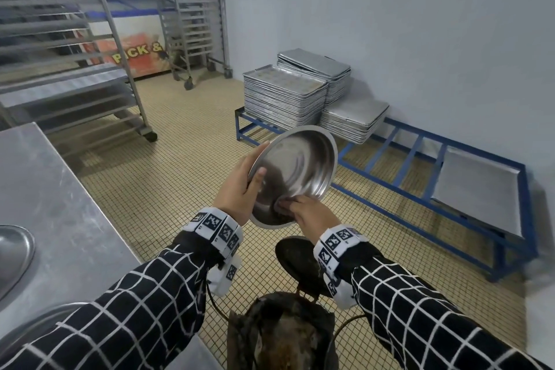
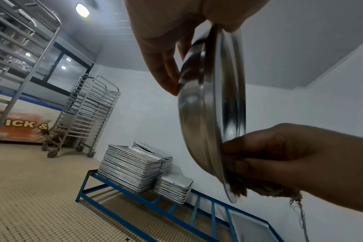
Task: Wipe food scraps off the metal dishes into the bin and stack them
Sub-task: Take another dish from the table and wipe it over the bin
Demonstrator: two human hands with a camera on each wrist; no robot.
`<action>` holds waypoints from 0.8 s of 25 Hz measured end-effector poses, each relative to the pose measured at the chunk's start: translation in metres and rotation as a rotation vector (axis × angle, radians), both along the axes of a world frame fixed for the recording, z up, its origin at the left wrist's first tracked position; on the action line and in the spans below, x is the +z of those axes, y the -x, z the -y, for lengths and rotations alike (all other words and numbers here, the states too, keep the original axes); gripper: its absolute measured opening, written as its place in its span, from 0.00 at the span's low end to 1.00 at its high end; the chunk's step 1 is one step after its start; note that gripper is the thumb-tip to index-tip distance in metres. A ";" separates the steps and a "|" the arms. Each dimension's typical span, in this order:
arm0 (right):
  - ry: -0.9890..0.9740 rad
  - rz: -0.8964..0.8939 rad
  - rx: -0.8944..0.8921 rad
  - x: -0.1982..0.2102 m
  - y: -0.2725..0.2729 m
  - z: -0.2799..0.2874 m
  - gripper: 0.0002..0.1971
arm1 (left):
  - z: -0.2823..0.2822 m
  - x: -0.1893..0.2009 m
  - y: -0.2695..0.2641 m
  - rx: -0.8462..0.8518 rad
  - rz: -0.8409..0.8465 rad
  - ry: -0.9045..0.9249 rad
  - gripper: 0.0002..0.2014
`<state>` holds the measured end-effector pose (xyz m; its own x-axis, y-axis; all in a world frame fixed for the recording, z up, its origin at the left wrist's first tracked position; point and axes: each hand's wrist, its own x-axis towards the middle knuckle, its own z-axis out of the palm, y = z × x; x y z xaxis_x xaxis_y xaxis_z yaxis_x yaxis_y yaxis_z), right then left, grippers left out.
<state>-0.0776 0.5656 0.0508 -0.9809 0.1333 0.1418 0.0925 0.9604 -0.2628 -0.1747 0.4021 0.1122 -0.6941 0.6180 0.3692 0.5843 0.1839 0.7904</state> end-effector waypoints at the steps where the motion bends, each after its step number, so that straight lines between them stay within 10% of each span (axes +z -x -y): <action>1: -0.015 0.012 0.008 0.000 0.000 0.001 0.19 | 0.000 -0.001 0.001 0.014 -0.021 0.018 0.22; 6: 0.260 0.057 -0.007 0.015 -0.012 0.010 0.17 | -0.001 -0.010 0.012 0.046 -0.030 0.061 0.23; 11: 0.674 -0.307 -0.360 0.017 -0.002 0.007 0.15 | 0.000 -0.020 0.025 -0.006 0.077 0.064 0.21; 20: 0.495 -0.527 -0.143 0.035 0.031 0.022 0.14 | -0.001 -0.017 0.012 -0.170 0.300 0.010 0.14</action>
